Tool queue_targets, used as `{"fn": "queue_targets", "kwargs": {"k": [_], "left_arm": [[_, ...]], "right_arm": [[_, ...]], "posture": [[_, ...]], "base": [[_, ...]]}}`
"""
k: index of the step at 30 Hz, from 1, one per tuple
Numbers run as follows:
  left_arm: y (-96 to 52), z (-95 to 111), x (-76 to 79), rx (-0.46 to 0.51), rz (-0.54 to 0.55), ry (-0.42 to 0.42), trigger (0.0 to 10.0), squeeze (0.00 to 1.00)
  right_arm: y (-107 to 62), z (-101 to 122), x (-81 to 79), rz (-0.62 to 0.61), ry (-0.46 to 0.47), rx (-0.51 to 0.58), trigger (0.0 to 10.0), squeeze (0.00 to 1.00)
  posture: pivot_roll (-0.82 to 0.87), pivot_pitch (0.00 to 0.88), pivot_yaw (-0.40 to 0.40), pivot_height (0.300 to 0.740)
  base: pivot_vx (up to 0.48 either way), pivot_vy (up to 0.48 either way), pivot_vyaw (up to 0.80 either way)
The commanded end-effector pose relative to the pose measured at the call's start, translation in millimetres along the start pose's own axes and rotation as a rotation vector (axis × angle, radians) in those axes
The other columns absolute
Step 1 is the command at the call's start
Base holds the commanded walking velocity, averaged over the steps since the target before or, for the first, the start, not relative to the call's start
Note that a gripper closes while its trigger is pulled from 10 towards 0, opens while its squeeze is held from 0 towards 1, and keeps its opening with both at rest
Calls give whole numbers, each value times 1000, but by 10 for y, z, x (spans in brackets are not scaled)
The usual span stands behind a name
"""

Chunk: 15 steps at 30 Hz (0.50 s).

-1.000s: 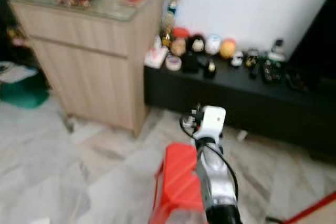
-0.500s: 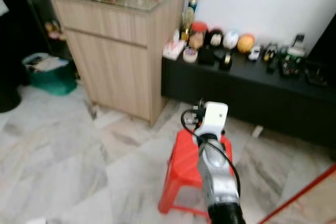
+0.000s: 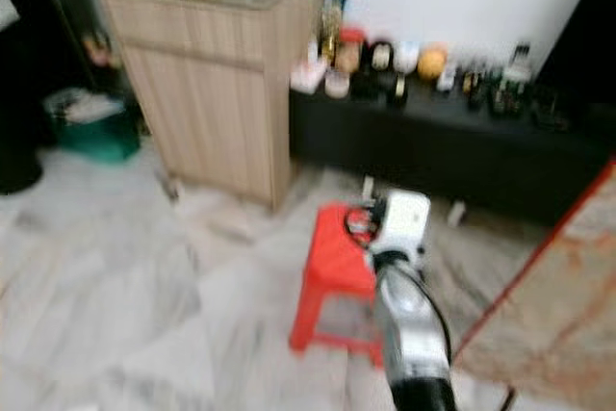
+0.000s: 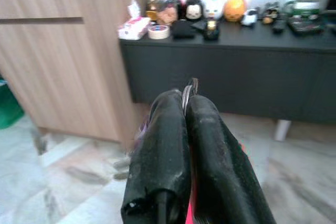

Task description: Hang keys on a hook

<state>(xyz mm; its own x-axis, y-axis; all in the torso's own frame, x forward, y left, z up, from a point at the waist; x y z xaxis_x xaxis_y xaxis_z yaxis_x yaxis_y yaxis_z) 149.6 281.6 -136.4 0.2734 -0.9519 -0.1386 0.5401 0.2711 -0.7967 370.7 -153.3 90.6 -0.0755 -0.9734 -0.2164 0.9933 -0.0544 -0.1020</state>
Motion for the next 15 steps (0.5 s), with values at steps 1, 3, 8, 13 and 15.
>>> {"fn": "queue_targets", "kwargs": {"k": [1, 3, 8, 13, 15], "left_arm": [[-5, -37, -15, -18, 0, 22, 10000, 0], [-4, -33, -15, -17, 1, 21, 10000, 0], [-26, -31, -193, -14, 16, 12, 10000, 0], [-43, -11, -318, -5, 24, 1, 10000, 0], [-48, -7, -352, -3, 26, -2, 10000, 0]], "right_arm": [[17, 90, -102, 21, 8, 26, 10000, 0], [21, 93, -86, 13, 9, 28, 10000, 0], [27, 94, -30, -18, 18, 28, 10000, 0], [34, 74, 86, -77, 53, 18, 10000, 0], [37, 64, 105, -87, 67, 13, 10000, 0]], "posture": [[72, 0, -81, 740], [74, 0, -83, 740], [76, 0, -83, 740], [77, 0, -81, 740], [77, 0, -80, 740]], "base": [[0, 0, 0], [0, 0, 0], [0, 0, 0], [0, 0, 0], [0, 0, 0]]}}
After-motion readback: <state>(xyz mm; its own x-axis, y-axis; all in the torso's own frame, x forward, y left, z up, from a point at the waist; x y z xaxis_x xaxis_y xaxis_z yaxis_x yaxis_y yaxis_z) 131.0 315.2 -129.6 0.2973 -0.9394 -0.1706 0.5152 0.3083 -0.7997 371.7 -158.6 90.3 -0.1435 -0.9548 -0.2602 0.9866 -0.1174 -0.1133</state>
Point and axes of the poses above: a point about 5 cm out from each wrist's last joint towards the gripper, its own y axis pointing out of the wrist towards the gripper, its own z axis along the axis of the wrist's last joint, x = y × z, the point moved 6 cm from there along y, pointing out of the wrist towards the gripper, and after that the axes turned 4 degrees about y, right-handed, at the moved point
